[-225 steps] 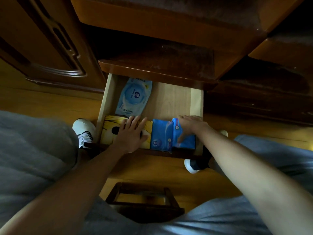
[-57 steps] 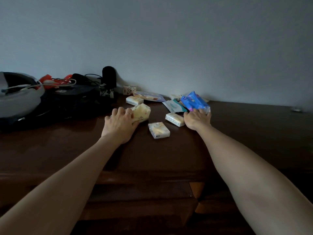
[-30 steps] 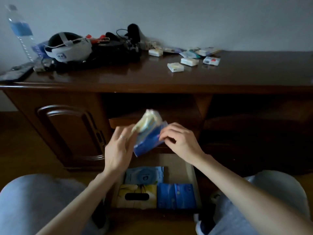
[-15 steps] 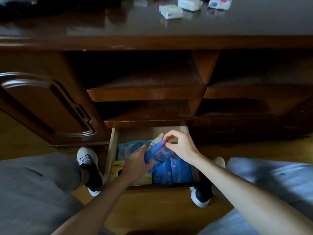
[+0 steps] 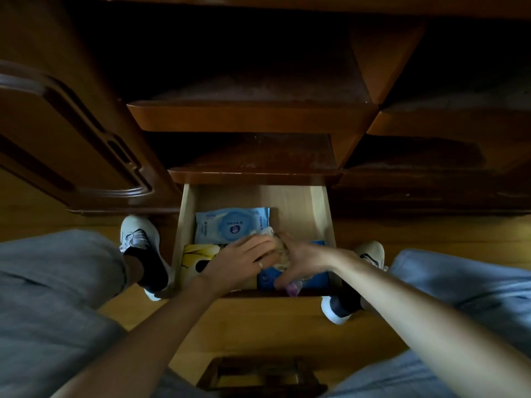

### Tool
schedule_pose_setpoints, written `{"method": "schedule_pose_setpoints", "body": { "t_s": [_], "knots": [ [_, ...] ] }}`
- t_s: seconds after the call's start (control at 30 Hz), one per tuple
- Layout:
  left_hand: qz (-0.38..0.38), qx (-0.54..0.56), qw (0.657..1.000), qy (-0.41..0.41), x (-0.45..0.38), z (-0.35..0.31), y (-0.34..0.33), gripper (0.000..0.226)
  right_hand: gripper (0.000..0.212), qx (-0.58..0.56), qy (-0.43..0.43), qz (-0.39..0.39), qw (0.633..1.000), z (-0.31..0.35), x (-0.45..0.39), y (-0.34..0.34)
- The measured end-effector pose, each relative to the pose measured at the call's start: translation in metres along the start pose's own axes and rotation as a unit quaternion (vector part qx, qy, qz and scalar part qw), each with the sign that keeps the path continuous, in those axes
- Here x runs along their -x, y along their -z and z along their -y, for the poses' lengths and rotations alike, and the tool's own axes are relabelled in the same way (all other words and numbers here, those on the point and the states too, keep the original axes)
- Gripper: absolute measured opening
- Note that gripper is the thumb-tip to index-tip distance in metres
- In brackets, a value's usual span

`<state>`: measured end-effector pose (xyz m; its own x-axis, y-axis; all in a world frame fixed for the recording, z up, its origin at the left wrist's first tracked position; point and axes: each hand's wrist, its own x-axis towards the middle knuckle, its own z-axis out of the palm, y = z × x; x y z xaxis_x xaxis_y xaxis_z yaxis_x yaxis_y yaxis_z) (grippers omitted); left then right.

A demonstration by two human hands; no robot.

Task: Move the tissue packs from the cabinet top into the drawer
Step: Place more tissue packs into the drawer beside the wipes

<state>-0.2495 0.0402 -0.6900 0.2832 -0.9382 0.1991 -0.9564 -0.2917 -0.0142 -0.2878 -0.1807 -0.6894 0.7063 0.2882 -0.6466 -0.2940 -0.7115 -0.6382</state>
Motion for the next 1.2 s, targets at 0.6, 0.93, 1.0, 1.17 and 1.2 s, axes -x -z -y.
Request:
{"method": "schedule_pose_setpoints", "body": {
  "t_s": [0.6, 0.93, 1.0, 1.17, 1.2],
  "knots": [
    [0.011, 0.653, 0.524, 0.547, -0.029, 0.006, -0.024, 0.033, 0.138, 0.267, 0.054, -0.186, 0.944, 0.002, -0.009, -0.015],
    [0.011, 0.412, 0.742, 0.529, -0.018, 0.025, -0.043, 0.068, 0.132, 0.338, -0.069, -0.197, 0.918, -0.019, -0.04, 0.045],
    [0.05, 0.268, 0.824, 0.497, -0.001, 0.028, -0.055, 0.063, 0.137, 0.379, -0.084, -0.188, 0.902, -0.024, -0.058, 0.058],
    [0.2, 0.192, 0.859, 0.43, 0.03, 0.026, -0.095, 0.068, 0.129, 0.505, -0.146, -0.099, 0.845, -0.039, -0.099, 0.067],
    [0.199, 0.198, 0.864, 0.419, 0.034, 0.024, -0.101, 0.071, 0.127, 0.514, -0.158, -0.086, 0.839, -0.042, -0.105, 0.066]
  ]
}}
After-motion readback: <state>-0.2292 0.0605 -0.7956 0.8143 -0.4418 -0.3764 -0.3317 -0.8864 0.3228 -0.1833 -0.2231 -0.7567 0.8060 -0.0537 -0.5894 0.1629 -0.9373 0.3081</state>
